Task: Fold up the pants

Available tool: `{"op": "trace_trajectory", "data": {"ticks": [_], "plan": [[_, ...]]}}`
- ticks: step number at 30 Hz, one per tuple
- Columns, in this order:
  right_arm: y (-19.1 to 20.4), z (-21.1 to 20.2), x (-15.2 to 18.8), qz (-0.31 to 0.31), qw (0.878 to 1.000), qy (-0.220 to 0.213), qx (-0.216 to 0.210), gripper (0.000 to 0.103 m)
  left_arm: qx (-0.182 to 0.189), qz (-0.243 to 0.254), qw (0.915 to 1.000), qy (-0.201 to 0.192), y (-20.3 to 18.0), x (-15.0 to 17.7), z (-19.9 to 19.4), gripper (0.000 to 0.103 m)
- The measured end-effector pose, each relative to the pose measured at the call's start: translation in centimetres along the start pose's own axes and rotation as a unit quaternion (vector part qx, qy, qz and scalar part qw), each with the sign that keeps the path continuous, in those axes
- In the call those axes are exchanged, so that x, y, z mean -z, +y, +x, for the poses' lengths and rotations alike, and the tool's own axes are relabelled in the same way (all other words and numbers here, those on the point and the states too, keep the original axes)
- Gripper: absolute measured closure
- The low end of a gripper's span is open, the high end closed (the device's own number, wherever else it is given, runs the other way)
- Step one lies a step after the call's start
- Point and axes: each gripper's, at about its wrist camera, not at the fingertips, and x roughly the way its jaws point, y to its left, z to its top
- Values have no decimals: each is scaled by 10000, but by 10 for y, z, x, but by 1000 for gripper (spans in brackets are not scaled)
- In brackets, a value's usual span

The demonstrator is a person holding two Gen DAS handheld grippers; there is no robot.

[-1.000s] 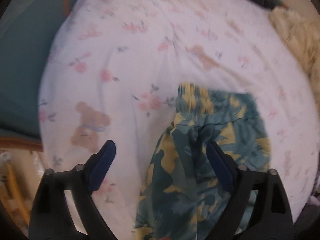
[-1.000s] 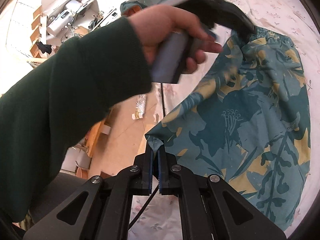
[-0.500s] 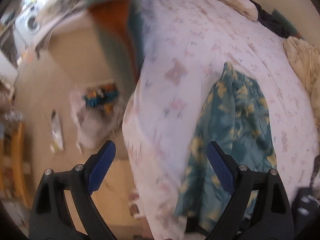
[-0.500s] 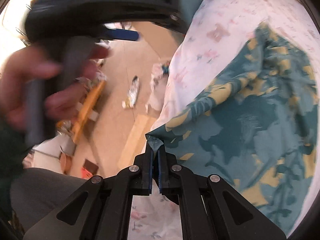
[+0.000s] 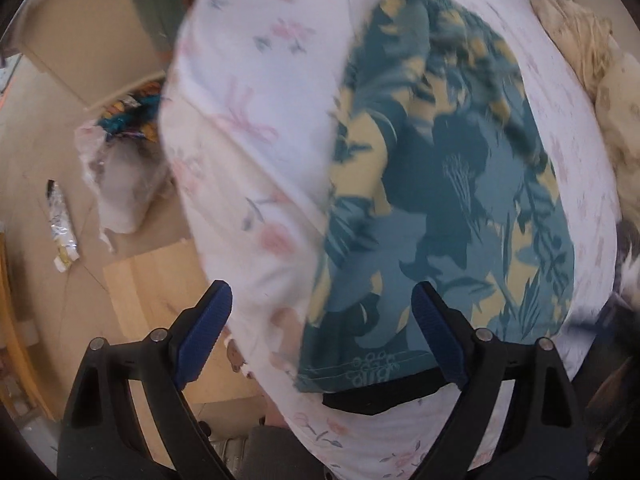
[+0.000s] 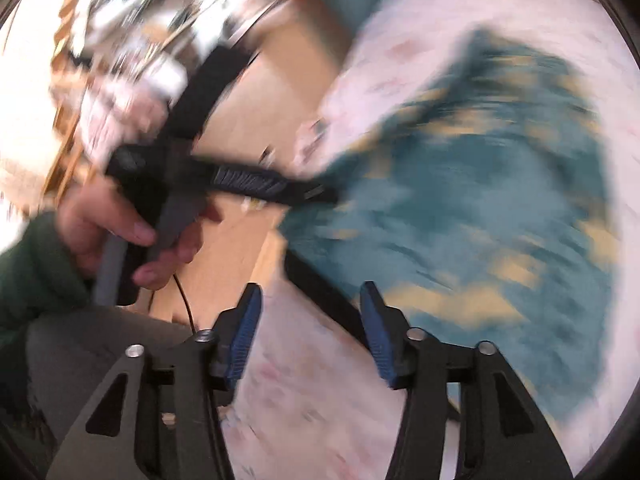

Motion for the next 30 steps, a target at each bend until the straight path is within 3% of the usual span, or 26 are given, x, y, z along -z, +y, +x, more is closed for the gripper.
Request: {"op": "trace_trajectory", "data": {"ticks": [3, 5, 7, 10, 14, 17, 21, 22, 23, 26, 30], "plan": [[-68, -53, 17, 1113, 9908, -558, 539, 16, 226, 167, 9996, 58, -11, 1, 5, 22], [-117, -65, 35, 1828, 9785, -595, 751, 16, 197, 383, 9989, 189, -24, 1, 10, 22], [-153, -60, 46, 2372, 9676, -475, 722, 16, 182, 496, 9979, 379, -33, 3, 17, 35], [-173, -38, 60, 2755, 9605, -325, 236, 16, -88, 705, 9958, 569, -41, 4, 30, 44], [-163, -15, 69, 2349, 9711, -288, 298, 18, -28, 456, 9966, 679, -36, -2, 31, 50], [-145, 0, 66, 2023, 9791, -171, -153, 29, -208, 348, 9967, 698, -37, -5, 28, 67], [-139, 15, 68, 1937, 9810, -104, -28, 34, -793, 751, 9909, 785, -63, -3, 29, 77], [-139, 13, 68, 1971, 9801, -192, -120, 44, -927, 859, 9885, 826, -68, -3, 28, 84], [-139, 16, 67, 2005, 9792, -83, -307, 101, -1064, 963, 9861, 843, -74, -2, 26, 88], [-130, 1, 64, 1767, 9830, -302, -392, 98, -1265, 1073, 9823, 870, -89, 2, 13, 98], [-118, -51, 49, 1690, 9802, -816, -627, 98, -894, 1004, 9893, 569, -102, 6, -30, 101]]}}
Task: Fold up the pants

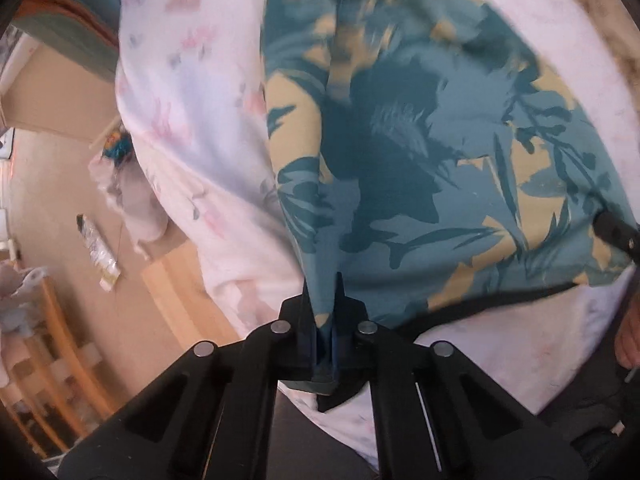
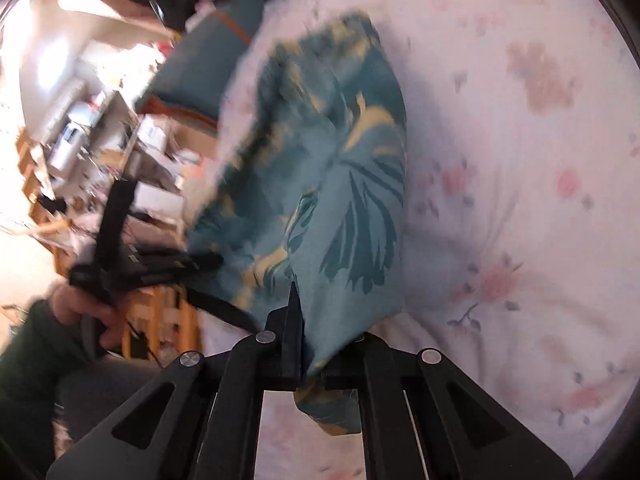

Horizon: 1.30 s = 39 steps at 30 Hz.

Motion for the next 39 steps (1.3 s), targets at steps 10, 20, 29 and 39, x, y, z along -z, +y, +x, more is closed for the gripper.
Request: {"op": "trace_trajectory", "data": {"ticks": [10, 20, 29, 39], "plan": [[74, -153, -17, -563, 9913, -1102, -454, 98, 1781, -766, 9548, -2252, -34, 79, -175, 101], [144, -265, -47, -1074, 9819, -1562, -56, 98, 1564, -949, 9247, -3340, -54, 87, -287, 100], [159, -246, -103, -1391, 9762, -1530, 656, 98, 664, -1199, 9259, -3519, -58, 38, -280, 100], [86, -204, -75, -969, 9856, -942, 1012, 98, 961, -1139, 9510, -2709, -72, 58, -180, 100]]}}
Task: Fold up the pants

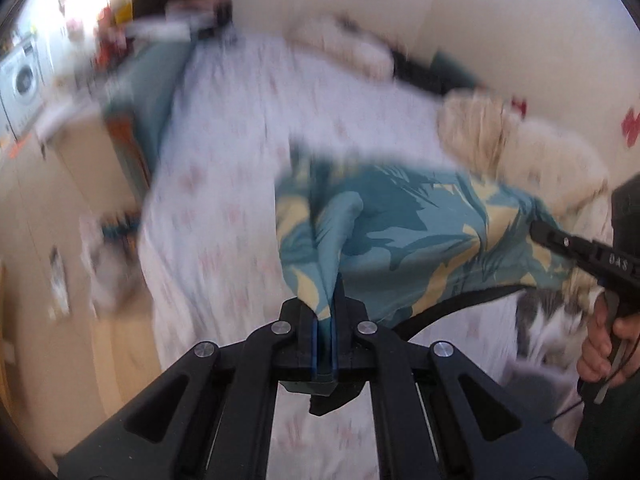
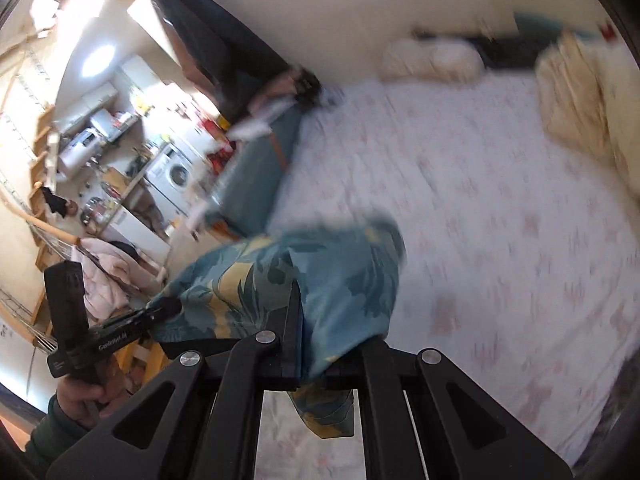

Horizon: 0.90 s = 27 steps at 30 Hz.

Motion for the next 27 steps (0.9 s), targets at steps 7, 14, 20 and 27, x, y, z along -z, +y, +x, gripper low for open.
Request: {"op": "trace_trajectory", "data": {"ticks": [7, 14, 20, 27], "plan": [[-101, 99, 136, 1179, 9723, 1934, 585, 97, 118, -780, 9749, 2081, 42, 120, 123, 100], [-133, 112, 190, 1467, 9231, 3122, 1700, 62, -903, -722, 9504, 2887, 67, 162, 145, 77], [-93, 72, 144, -79, 9522, 1915, 2377, 49, -828, -91, 9840, 1577, 36, 131, 107, 74], [-86, 151, 157, -29, 9537, 2414, 1796, 84, -564, 85, 9799, 1909, -3, 143, 167, 77]]}}
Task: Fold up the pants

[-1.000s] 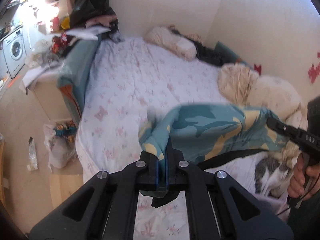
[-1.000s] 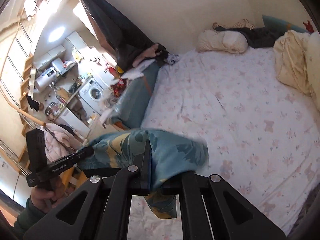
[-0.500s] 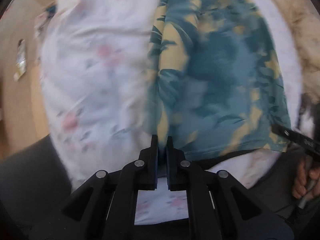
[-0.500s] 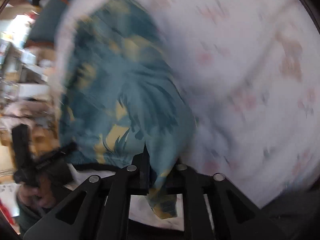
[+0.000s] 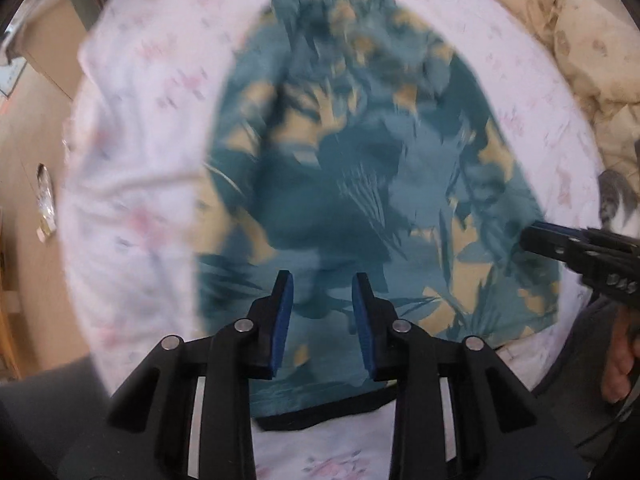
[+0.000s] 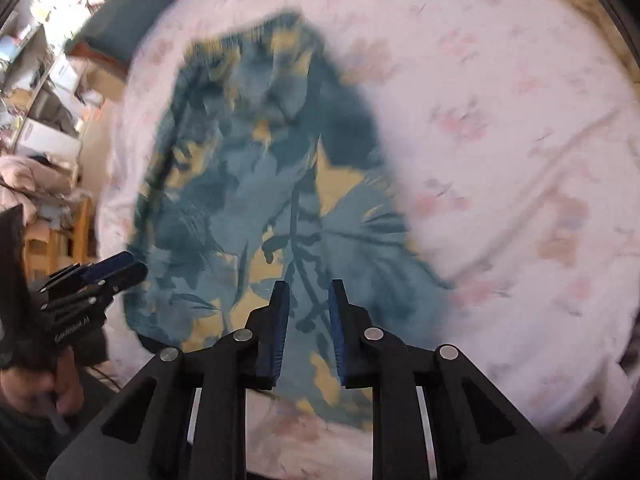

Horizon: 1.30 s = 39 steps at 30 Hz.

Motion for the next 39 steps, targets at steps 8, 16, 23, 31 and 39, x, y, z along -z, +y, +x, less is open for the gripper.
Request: {"op": "trace_trajectory", "data": {"ticks": [8, 16, 23, 31, 39], "plan": [[-35, 19, 15, 284, 9867, 522, 1515, 75, -547, -202, 9975, 387, 31, 19, 1, 76], [-20, -33, -29, 130, 9969, -775, 60, 74, -105, -673, 9966, -461, 46, -36, -42, 76], [4, -1, -96, 57, 9965, -674, -491, 74, -293, -464, 9976, -429, 35, -110, 8, 76], [-50, 33, -120, 391, 9969, -108, 667, 74, -761, -1025, 9918, 51, 91, -144, 36, 74], [-50, -9, -180, 192, 9948, -682, -727, 56, -75, -374, 9980, -499, 63, -198, 4, 70]]}}
